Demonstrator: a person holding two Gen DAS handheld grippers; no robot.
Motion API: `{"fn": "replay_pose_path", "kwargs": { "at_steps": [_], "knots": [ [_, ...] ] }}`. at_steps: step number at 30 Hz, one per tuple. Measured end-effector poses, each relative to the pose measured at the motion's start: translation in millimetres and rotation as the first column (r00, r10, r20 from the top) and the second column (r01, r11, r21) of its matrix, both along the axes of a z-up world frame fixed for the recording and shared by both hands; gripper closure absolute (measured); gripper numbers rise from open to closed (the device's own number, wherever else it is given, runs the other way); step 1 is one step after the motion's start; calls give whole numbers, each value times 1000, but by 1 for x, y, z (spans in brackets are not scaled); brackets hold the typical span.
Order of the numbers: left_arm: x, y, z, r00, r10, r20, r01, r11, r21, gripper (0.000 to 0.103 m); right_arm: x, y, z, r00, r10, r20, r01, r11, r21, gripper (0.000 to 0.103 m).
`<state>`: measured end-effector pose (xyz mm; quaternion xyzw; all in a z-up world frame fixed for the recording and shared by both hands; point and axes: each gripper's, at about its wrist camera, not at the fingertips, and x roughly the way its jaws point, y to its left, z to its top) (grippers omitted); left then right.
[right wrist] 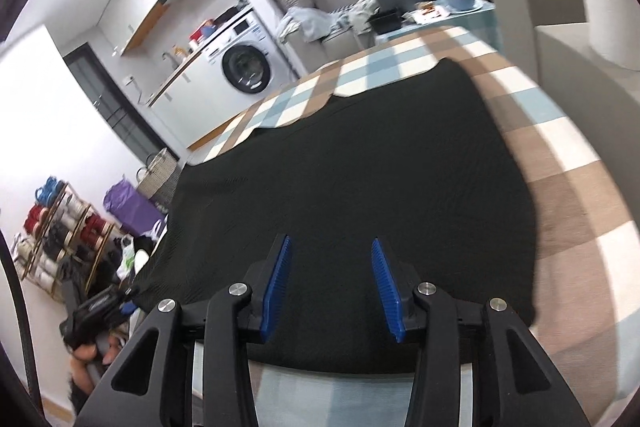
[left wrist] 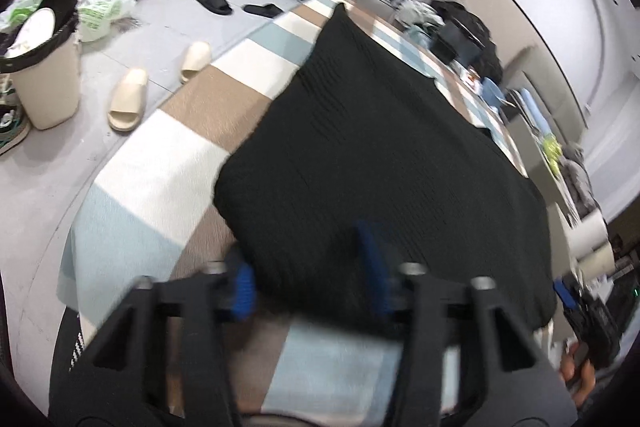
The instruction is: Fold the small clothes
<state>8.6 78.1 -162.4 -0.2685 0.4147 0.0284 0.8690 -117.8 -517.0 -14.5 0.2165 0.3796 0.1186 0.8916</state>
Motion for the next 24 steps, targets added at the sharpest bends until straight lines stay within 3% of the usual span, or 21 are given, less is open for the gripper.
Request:
{"fn": "replay_pose_path", "kwargs": {
  "at_steps": [2, 6, 11, 17, 21, 24],
  "knots": [
    [5, 3, -1, 1000, 22, 9, -22, 1000, -12, 91, 4, 11, -3, 1000, 30, -8, -30, 999, -17, 61],
    [4, -1, 6, 999, 13, 49, -15, 999, 40, 93, 6, 24, -7, 998, 61, -22, -62, 997, -53, 61],
    [0, 7, 0, 999, 23, 43, -23, 1000, -5, 93, 9, 27, -17, 996, 62, -59, -66, 995, -70, 61],
    [2, -17, 42, 989, -46, 142, 29, 992, 120, 94, 10, 21, -15, 997, 48, -54, -51, 997, -62, 61],
    [18, -56, 78, 953, -184, 241, 138, 971, 196, 95, 8, 16, -15, 998, 36, -54, -39, 998, -53, 59],
    [36, -106, 97, 893, -344, 291, 281, 930, 236, 95, 4, 9, -13, 998, 18, -52, -20, 998, -54, 59]
  ]
}}
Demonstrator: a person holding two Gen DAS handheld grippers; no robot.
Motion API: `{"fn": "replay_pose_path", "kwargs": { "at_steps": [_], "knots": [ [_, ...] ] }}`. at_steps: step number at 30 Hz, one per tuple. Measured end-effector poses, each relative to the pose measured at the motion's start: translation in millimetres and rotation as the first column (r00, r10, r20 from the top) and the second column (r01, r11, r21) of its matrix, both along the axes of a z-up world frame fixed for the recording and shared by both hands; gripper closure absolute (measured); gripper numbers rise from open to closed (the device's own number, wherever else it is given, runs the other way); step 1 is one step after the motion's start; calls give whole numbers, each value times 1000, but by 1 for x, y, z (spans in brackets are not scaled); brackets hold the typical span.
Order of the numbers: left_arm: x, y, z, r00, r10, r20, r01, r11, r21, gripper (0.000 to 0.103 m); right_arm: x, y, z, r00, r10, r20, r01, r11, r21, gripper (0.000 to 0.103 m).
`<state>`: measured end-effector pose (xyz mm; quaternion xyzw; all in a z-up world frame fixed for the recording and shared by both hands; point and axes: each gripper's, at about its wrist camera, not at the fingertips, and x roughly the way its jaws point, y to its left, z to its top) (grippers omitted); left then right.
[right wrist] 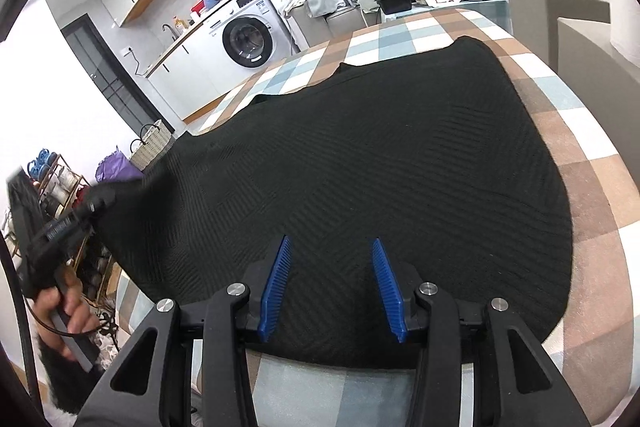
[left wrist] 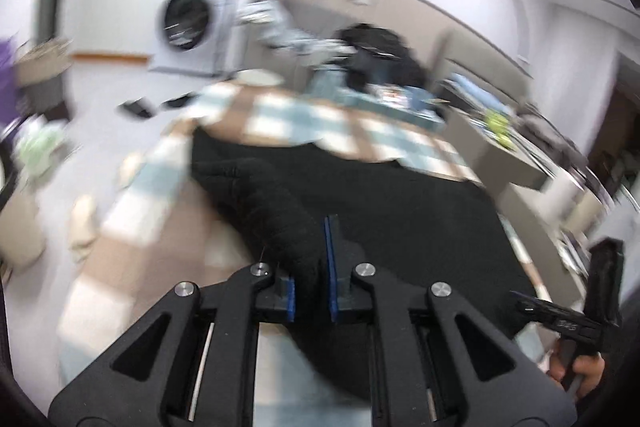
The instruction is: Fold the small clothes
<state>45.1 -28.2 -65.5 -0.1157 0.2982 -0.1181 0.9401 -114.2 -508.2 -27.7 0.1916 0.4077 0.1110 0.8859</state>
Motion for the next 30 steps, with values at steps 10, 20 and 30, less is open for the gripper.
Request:
{"fn": "replay_pose_path", "kwargs": {
  "at_steps": [10, 20, 30],
  "knots": [
    [24, -143, -37, 860, -490, -144, 491, 871, -37, 92, -17, -31, 3, 994, -108, -16, 108, 994, -3, 56],
    [-1, -70, -20, 931, -357, -79, 348, 931, -111, 31, 15, -13, -3, 998, 43, -51, -33, 982, 188, 56],
    [14, 28, -36, 988, -65, -139, 50, 993, -107, 31, 68, 43, -28, 982, 159, -104, -135, 968, 210, 88]
  ]
}}
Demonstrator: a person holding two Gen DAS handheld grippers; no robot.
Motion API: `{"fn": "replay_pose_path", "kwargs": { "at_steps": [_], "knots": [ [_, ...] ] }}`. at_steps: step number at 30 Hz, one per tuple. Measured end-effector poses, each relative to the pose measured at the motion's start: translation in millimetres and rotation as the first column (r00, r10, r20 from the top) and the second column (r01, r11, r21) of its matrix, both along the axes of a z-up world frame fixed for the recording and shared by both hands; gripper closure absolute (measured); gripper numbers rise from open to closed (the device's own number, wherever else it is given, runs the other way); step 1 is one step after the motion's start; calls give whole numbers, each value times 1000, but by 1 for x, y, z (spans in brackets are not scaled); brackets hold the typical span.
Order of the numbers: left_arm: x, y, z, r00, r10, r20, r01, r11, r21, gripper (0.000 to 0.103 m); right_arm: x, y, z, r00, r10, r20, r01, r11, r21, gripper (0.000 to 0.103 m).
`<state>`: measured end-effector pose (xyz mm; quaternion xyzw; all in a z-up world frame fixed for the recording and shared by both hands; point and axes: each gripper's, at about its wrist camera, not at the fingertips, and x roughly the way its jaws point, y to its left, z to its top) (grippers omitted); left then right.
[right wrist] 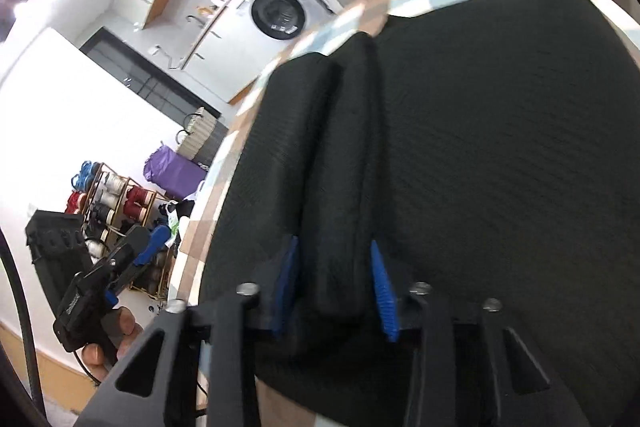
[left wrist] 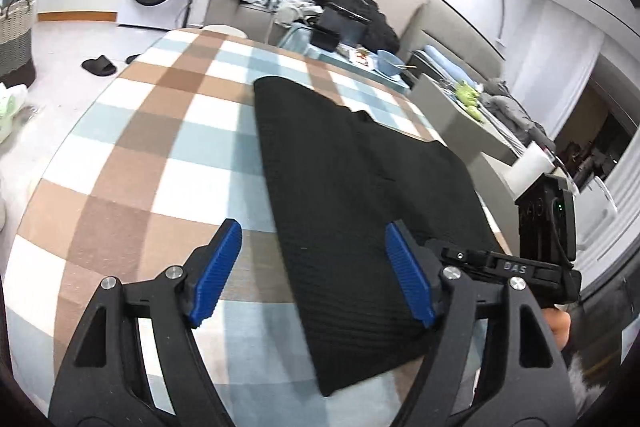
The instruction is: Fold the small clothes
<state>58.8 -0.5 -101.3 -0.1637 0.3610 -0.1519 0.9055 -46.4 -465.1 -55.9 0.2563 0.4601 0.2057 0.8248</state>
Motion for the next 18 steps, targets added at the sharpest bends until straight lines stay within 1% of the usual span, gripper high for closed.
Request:
{"fn": "replay_pose_path", "kwargs": {
  "at_steps": [1, 2, 4, 6, 8, 9, 10, 11, 13, 15, 18],
  "knots": [
    [1, 1, -1, 1000, 7, 9, -7, 1000, 13, 31, 1, 4, 1, 1000, -2, -2, 2, 1000, -22, 97],
    [1, 3, -1, 1000, 6, 14, -6, 1000, 21, 31, 0, 5, 4, 1000, -1, 7, 1, 1000, -22, 98],
    [2, -2, -1, 1000, -14, 20, 13, 999, 34, 31, -14, 4, 20, 997, 1, 77, -1, 1000, 5, 98],
    [2, -4, 0, 999, -27, 25, 26, 999, 39, 31, -36, -2, 38, 990, -19, 143, 21, 1000, -14, 98],
    [3, -12, -2, 998, -55, 20, 54, 998, 40, 31, -49, -7, 45, 986, -45, 158, 52, 998, -44, 98],
    [5, -19, -4, 997, -70, 17, 69, 997, 43, 31, -52, -9, 44, 987, -56, 150, 66, 996, -66, 98],
    [7, -27, -6, 996, -91, 14, 91, 995, 47, 31, -53, -11, 36, 990, -72, 124, 86, 990, -112, 98],
    [9, -32, -8, 994, -107, 10, 106, 993, 53, 31, -49, -12, 28, 991, -88, 96, 102, 982, -156, 98],
    [11, -44, -12, 990, -138, -7, 138, 988, 69, 31, -40, -14, 9, 994, -108, 18, 109, 973, -203, 98],
    [11, -54, -15, 985, -173, -23, 174, 981, 89, 31, -36, -14, 5, 995, -102, -5, 99, 975, -199, 98],
    [7, -66, -18, 979, -204, -27, 205, 970, 130, 31, -27, -16, 8, 997, -80, -5, 78, 983, -169, 91]
  ]
}}
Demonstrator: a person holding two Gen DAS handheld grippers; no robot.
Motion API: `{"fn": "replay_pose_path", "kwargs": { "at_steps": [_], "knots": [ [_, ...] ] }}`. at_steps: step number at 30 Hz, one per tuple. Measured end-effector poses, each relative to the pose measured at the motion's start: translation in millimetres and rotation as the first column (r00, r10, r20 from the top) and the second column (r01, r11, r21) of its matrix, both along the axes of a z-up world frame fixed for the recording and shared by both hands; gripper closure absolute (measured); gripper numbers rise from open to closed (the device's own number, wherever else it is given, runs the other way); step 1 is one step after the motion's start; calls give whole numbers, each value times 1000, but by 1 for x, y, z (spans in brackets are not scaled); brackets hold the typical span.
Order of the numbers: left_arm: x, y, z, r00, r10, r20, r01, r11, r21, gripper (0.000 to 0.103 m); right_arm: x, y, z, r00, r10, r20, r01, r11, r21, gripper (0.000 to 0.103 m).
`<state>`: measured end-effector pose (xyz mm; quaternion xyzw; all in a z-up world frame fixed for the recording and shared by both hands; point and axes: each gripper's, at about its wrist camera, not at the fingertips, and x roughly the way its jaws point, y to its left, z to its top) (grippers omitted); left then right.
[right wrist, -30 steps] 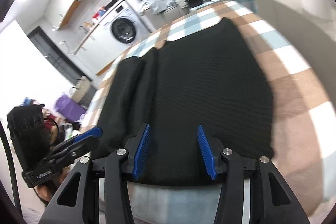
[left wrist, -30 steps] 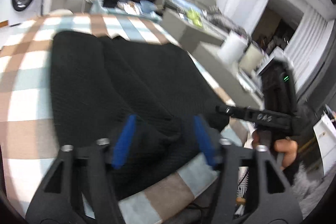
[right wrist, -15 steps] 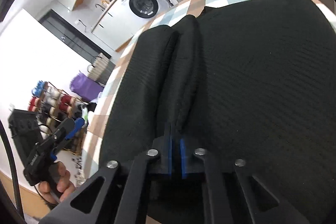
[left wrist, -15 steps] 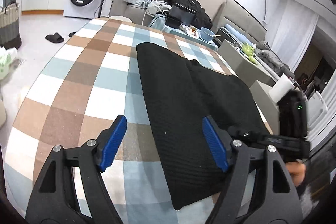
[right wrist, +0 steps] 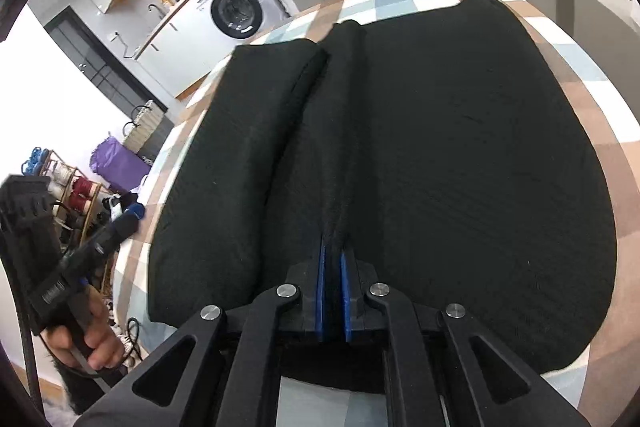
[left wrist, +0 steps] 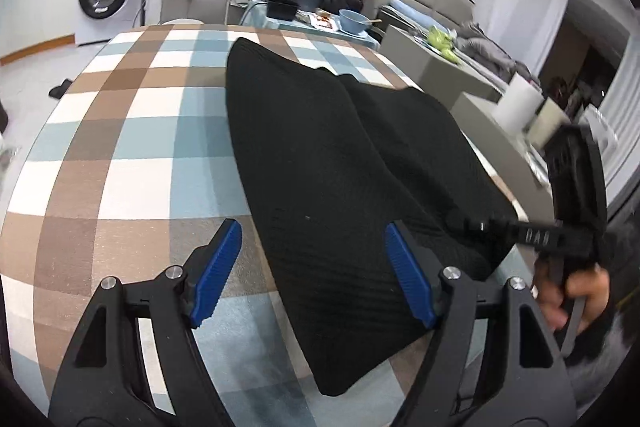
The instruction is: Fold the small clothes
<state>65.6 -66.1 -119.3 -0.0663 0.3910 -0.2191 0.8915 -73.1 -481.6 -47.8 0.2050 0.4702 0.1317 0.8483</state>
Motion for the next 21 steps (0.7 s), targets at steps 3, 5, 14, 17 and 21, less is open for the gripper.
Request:
{"fn": "replay_pose_path", "kwargs": {
  "at_steps": [3, 5, 14, 17, 21],
  "knots": [
    [-4, -5, -3, 1000, -10, -7, 10, 1000, 20, 31, 13, -8, -4, 1000, -14, -19, 15, 998, 61, 83],
    [-4, -6, -5, 1000, 2, -7, -2, 999, 38, 31, 30, -11, -10, 999, -29, -40, 32, 995, 96, 83],
    [-3, 7, -7, 998, 53, -26, -51, 998, 41, 31, 51, 5, 27, 995, -13, 101, 12, 1000, 20, 98],
    [-1, 9, -8, 998, 49, -37, -48, 999, 14, 31, 58, 6, 18, 998, -32, 50, 35, 998, -59, 98],
    [1, 4, -12, 998, 27, -61, -26, 999, 25, 31, 62, -3, 2, 995, -83, -47, 80, 995, -63, 92]
  ]
}}
